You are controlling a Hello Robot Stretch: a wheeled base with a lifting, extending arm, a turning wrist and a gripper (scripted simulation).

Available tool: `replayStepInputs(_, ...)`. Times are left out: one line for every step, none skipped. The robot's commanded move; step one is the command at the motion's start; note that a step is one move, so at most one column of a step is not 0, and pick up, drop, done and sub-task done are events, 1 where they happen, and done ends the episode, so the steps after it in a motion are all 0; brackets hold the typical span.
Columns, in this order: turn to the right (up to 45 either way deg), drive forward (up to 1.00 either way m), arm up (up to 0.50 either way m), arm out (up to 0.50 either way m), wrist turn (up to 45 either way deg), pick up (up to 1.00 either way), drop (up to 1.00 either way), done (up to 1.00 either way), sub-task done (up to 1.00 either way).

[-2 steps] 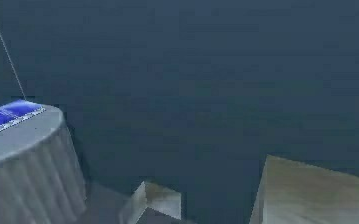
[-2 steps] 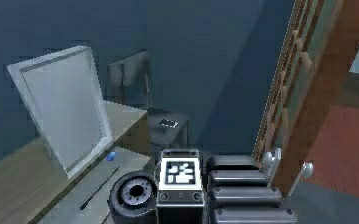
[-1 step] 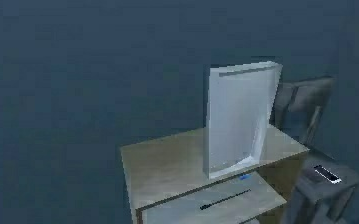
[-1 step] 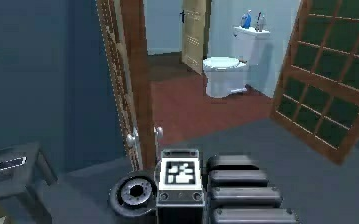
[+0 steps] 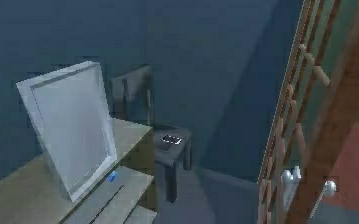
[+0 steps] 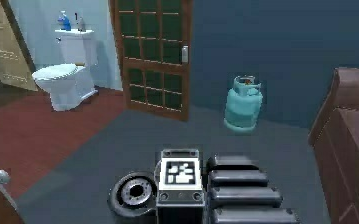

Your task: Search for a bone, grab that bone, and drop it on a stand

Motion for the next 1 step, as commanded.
replayStepInputs(45.0, 0.0, 0.0, 0.0, 0.0, 0.0, 0.0, 0.0, 0.0)
